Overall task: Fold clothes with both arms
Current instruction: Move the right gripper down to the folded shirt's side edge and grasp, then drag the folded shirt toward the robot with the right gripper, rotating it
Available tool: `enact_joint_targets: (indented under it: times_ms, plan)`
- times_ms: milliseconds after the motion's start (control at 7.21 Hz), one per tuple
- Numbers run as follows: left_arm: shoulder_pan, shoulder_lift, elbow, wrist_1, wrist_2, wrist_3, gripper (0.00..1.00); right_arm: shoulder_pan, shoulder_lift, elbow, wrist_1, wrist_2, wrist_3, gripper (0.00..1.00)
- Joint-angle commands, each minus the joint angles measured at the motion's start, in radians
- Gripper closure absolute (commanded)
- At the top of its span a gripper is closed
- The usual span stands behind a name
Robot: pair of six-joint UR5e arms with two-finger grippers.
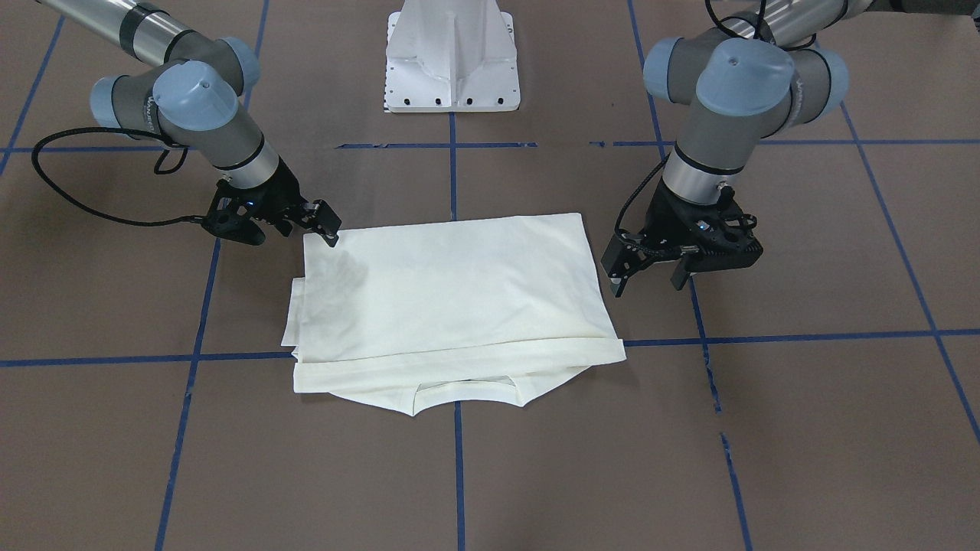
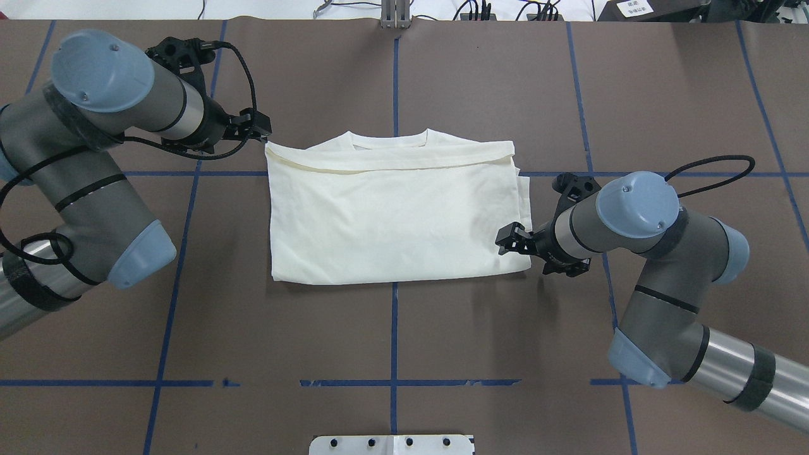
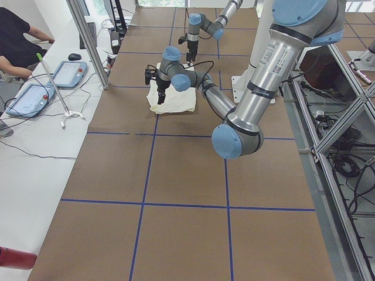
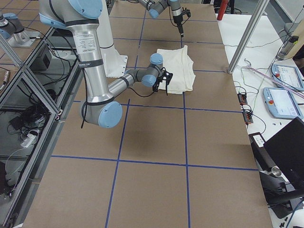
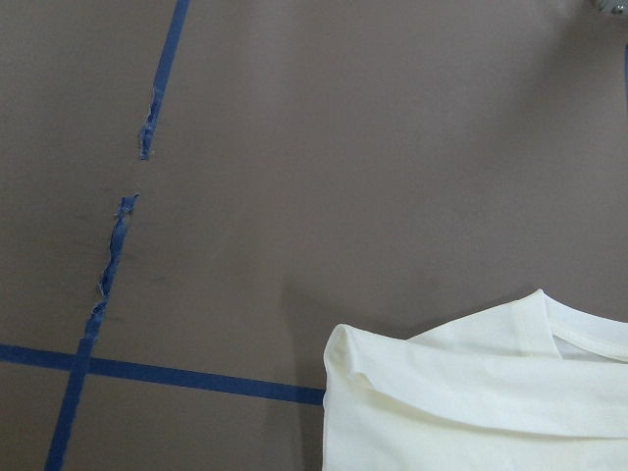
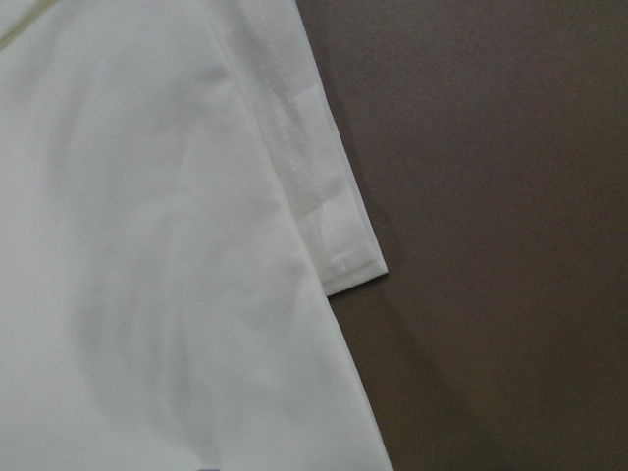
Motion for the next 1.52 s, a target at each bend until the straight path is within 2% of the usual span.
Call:
enact_joint_targets:
  times_ms: [0,139,277,693,970,1109,1386]
  plan:
    - [0.0,0.0,0.001,0.0,0.0,-0.001,0.0,-0.005,0.004,0.002,-0.021,0.001,0.0,0.71]
    - [0.0,0.0,-0.001,0.0,0.0,-0.001,0.0,-0.005,0.004,0.004,-0.021,0.001,-0.001,0.96]
    - [0.0,0.0,0.001,0.0,0.0,-0.001,0.0,-0.004,0.0,0.007,-0.021,0.003,-0.001,1.0]
    - [0.0,0.0,-0.007,0.0,0.0,-0.007,0.0,-0.002,-0.029,0.044,-0.018,0.009,-0.012,1.0]
    - [0.005,0.0,-0.009,0.0,0.003,-0.012,0.0,-0.098,-0.226,0.271,-0.016,0.006,-0.012,1.0]
    - [0.012,0.0,-0.007,-0.001,0.008,-0.024,0.0,-0.175,-0.303,0.341,-0.016,0.001,-0.008,1.0]
    - [0.046,0.003,-0.007,-0.003,0.012,-0.061,0.0,-0.291,-0.377,0.36,-0.016,0.013,-0.001,1.0]
